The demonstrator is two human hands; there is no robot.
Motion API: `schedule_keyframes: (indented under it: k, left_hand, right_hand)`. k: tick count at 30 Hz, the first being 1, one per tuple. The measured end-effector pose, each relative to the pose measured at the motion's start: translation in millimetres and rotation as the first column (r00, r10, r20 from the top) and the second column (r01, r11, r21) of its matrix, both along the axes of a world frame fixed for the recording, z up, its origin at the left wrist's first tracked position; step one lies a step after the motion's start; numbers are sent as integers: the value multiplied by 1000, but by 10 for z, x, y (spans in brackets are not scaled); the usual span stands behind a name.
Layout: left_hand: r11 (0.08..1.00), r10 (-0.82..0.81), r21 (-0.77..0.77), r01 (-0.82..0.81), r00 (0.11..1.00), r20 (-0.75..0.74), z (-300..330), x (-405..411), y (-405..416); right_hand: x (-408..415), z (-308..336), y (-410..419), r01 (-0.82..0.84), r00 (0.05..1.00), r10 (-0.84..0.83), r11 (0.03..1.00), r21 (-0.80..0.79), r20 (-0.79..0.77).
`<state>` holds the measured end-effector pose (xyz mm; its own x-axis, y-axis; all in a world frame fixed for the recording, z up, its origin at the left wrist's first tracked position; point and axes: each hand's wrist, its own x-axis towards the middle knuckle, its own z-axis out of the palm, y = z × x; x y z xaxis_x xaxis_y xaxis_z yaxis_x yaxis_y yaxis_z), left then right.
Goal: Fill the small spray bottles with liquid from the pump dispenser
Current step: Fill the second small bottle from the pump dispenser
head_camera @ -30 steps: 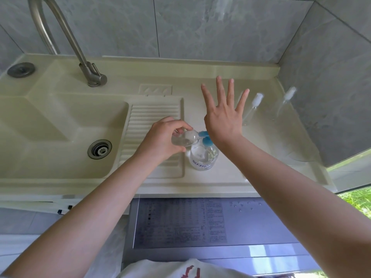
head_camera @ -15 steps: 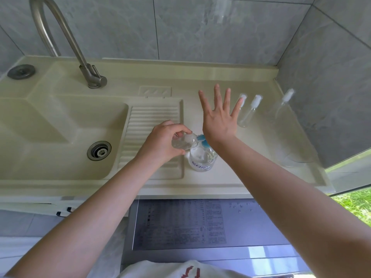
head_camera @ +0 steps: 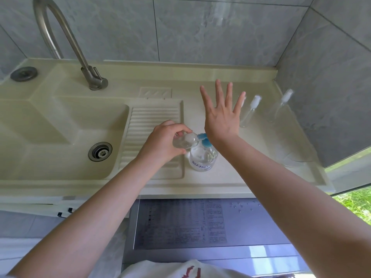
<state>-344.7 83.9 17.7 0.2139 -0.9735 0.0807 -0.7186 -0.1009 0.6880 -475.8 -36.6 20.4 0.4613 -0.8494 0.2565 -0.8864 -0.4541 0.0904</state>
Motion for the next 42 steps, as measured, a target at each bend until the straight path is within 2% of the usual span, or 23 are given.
schedule_keyframes:
  k: [3,10,16,21,27,33,42]
  left_hand:
    - [1000,-5,-11,5,1000,-5,17,16,-3]
    - [1000,-14,-9,14,1000,6,-5,10,-17]
    - [999,-24,-24,23,1000,-6,0,19,-25]
    - [1000,-24,7,23,1000,15,-10,20,-12]
    - [1000,-29,-3,29,1000,7,1,39,5]
    - [999,-38,8,38,999,25,4,14,-27]
    - [999,-28,-22,29,999,17,-1,20,-36]
  right_hand:
    - [5,31,-23,-2,1000,3,999,-38,28]
    - [-52,-104,-18,68,996,-74,991,114,44]
    - [-27,-23,-55,39,998,-41,999,38,57]
    - [-42,-116,-9,59,997,-65,992,115,44]
    - [-5,-16,-29,16,1000,-16,1000,14,23]
    - [-24,-106,-12,64,997,-68,993,103,32]
    - [-39,-64,-51,19,999,-21,997,70,30]
